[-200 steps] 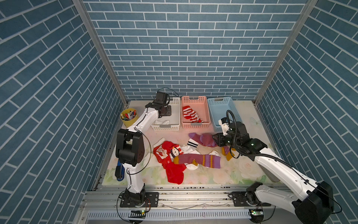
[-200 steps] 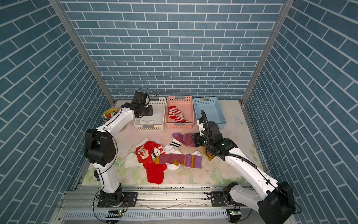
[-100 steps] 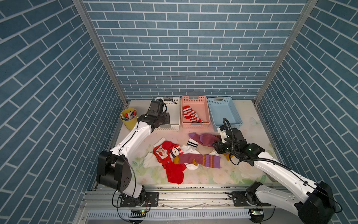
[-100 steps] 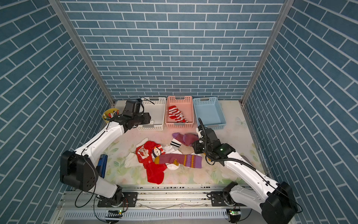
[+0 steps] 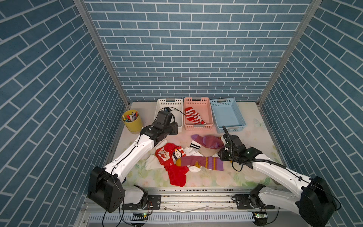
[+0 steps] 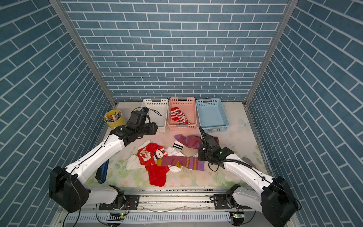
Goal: Sort the socks into the basket by color
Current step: Place the sock in the bin, then pick up the sock at the center of the board.
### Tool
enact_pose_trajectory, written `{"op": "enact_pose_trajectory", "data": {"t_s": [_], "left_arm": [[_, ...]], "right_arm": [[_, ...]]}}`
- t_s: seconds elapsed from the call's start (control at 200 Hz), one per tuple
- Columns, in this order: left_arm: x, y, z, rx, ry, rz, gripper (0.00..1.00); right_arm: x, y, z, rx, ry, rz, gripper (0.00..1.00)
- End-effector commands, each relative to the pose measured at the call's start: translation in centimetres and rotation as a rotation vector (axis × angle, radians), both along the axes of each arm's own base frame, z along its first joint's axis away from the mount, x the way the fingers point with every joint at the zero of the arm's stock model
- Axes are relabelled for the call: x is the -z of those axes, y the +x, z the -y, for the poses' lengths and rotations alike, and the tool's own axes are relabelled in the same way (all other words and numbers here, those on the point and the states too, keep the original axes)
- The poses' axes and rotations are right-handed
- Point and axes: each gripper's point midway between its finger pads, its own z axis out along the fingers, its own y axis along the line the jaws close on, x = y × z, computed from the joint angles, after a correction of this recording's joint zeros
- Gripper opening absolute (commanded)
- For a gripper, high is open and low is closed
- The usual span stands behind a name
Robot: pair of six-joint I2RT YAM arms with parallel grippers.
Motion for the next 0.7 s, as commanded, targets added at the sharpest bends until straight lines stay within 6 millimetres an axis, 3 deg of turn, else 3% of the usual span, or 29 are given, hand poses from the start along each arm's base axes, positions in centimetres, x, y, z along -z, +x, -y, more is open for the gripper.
{"op": "enact_pose_trajectory", "data": {"t_s": [0.0,0.28,0.695], "left_arm": [[0.9,-0.8,-0.1,-0.015,0.006,-0.022,0.52],[2.4,-1.5,0.1,-0.009,0.008,-0.054,0.52],[2.0,-2.0,-0.1,-0.010,0.009,-0.047,0.53]], "right_arm": [[1.4,0.0,0.5,0.054,-0.028,-0.036,0.27],[3.2,0.3,1.3,0.084,-0.081,-0.050,0.27],[4.5,1.0,1.6,0.113,-0.138,-0.065,0.30]]}}
